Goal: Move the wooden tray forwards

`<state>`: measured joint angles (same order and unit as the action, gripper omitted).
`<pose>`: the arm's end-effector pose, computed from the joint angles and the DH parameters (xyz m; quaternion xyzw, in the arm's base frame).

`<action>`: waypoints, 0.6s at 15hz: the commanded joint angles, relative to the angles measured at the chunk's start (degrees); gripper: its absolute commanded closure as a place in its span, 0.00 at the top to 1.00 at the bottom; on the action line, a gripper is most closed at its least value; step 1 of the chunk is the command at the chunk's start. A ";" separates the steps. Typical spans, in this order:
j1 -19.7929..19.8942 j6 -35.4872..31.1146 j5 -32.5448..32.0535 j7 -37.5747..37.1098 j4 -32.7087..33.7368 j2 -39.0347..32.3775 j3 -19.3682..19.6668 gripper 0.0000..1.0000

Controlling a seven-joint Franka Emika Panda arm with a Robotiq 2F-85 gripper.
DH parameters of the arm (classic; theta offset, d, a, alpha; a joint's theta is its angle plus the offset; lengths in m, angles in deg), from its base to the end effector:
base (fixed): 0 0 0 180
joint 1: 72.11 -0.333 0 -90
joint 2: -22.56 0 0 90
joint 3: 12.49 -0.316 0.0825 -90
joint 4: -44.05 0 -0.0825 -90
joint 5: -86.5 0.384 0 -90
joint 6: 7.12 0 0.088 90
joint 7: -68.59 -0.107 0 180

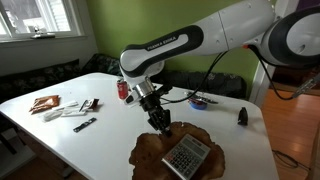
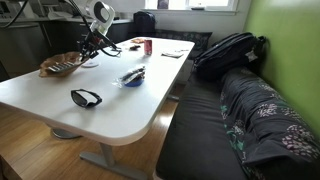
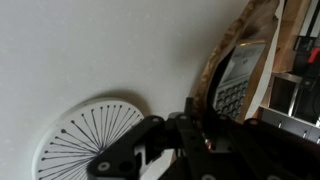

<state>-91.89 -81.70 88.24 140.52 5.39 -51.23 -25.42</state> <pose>0.6406 0.3276 0.1435 -0.6076 -0.7177 0.2430 0.2382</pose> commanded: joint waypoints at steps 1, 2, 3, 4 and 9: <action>0.13 -0.81 -1.25 5.13 -4.37 2.09 -0.12 0.36; 0.43 -1.45 -0.99 5.32 -5.33 2.77 -0.03 0.37; 0.67 -1.80 -0.87 5.44 -6.07 3.37 0.11 0.42; 0.95 -2.08 -0.64 4.98 -6.88 4.00 0.25 0.51; 2.80 -8.83 -0.21 -2.69 -13.46 11.19 2.65 0.88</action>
<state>-90.40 -84.54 88.17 142.43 0.28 -47.05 -24.33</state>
